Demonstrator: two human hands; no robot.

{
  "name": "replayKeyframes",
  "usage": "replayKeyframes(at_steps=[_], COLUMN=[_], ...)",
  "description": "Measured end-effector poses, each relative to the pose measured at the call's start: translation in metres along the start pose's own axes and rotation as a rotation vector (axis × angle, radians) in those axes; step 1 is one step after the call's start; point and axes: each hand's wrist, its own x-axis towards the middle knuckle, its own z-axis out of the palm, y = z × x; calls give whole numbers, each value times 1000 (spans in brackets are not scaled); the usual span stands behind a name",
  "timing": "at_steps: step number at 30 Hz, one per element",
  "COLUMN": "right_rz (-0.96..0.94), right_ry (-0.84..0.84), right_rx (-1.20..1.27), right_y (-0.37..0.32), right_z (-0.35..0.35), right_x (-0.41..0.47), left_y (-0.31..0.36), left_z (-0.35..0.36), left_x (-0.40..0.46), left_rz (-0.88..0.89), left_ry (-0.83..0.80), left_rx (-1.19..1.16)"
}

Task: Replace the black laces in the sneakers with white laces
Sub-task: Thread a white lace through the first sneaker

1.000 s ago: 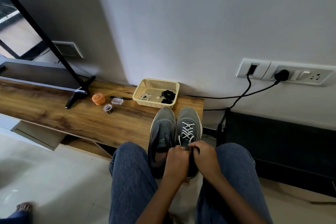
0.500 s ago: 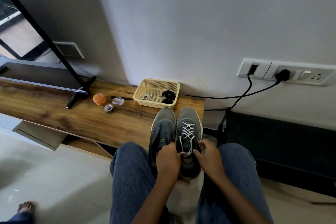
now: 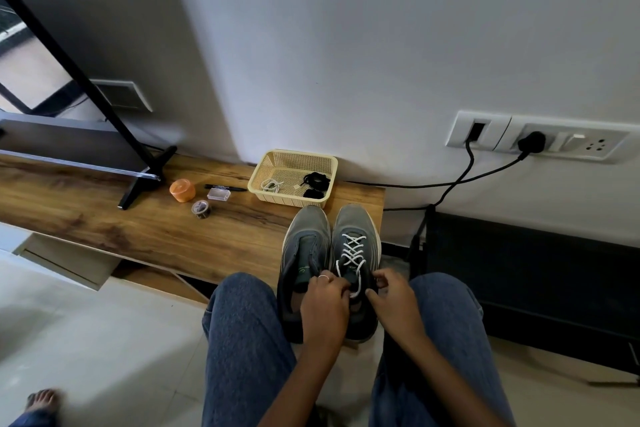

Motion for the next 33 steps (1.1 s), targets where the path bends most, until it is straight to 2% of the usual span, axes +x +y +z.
replayKeyframes(at_steps=[2,6,9,14,20,22,25,27,33], right_rz=[-3,-24,-20,-51,-76,-75,-137,-243,-519], right_ry=[1,-18,6,27,9,20,188,263,97], right_rx=[-17,-99,-55,-73,-132,-162,-151,-94,-88], right_y=[1,1,1,-1,-10,-11,-20,-38,-110], right_z=[3,11,13,9,-4,-6,-11,-13,13], right_x=[-3,-5,-1,15,45,52,55,58,107], left_y=[-4,-2,3,15,22,20,12,-1,-58], left_z=[1,-2,4,11,7,2,-16,-27,-43], left_x=[-4,-9,-8,7,35,38,43,54,113], left_rz=[-40,-113,-98,-93,-63,-62,-65,-98,-247], left_ry=[112,140,72,-141,-178,-129,35,128,182], left_rx=[-101,-239,-248,-220,-195,-255,-352,-399,-406])
